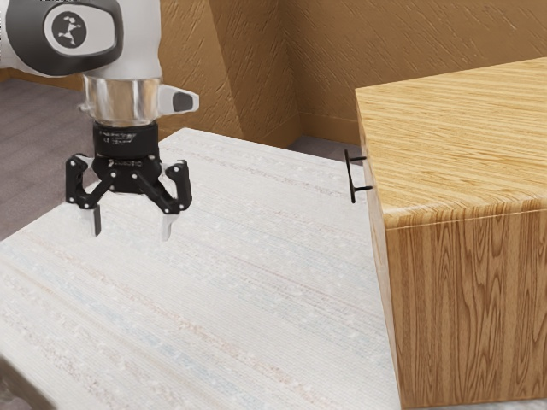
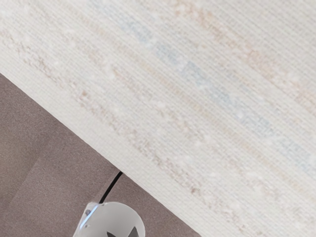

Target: Pull the drawer handle with one arm to open the drawer

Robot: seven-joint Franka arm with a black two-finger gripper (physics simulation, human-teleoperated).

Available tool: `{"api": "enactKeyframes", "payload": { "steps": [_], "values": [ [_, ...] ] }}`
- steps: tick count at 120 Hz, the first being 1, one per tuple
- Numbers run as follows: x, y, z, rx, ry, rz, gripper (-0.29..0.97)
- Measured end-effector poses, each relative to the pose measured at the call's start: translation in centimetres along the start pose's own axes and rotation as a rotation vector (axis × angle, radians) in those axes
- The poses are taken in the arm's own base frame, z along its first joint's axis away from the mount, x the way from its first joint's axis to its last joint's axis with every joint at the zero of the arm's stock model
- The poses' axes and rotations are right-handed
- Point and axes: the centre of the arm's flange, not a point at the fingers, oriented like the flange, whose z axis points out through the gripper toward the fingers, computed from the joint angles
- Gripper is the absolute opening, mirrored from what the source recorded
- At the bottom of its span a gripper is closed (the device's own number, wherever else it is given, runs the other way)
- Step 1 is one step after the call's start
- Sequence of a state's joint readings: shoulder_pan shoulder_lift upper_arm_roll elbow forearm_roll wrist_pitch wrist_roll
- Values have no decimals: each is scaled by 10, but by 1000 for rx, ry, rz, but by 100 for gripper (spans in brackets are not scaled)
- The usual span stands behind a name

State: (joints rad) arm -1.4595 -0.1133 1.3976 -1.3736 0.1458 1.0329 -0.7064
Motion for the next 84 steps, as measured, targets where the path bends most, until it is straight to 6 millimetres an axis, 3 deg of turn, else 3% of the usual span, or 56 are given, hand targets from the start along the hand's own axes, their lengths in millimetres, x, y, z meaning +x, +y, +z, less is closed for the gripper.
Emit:
{"api": "enactKeyframes", "payload": {
  "steps": [27,34,41,49,59,84],
  "values": [
    [16,7,-15,-130,105,-298,68],
    [21,-3,-23,-179,108,-354,68],
    [9,-28,-64,-256,172,-430,68],
    [-2,-39,-85,-289,210,-490,68],
    [-16,-32,-95,-307,232,-523,68],
    [-23,-23,-101,-358,238,-608,68]
  ]
}}
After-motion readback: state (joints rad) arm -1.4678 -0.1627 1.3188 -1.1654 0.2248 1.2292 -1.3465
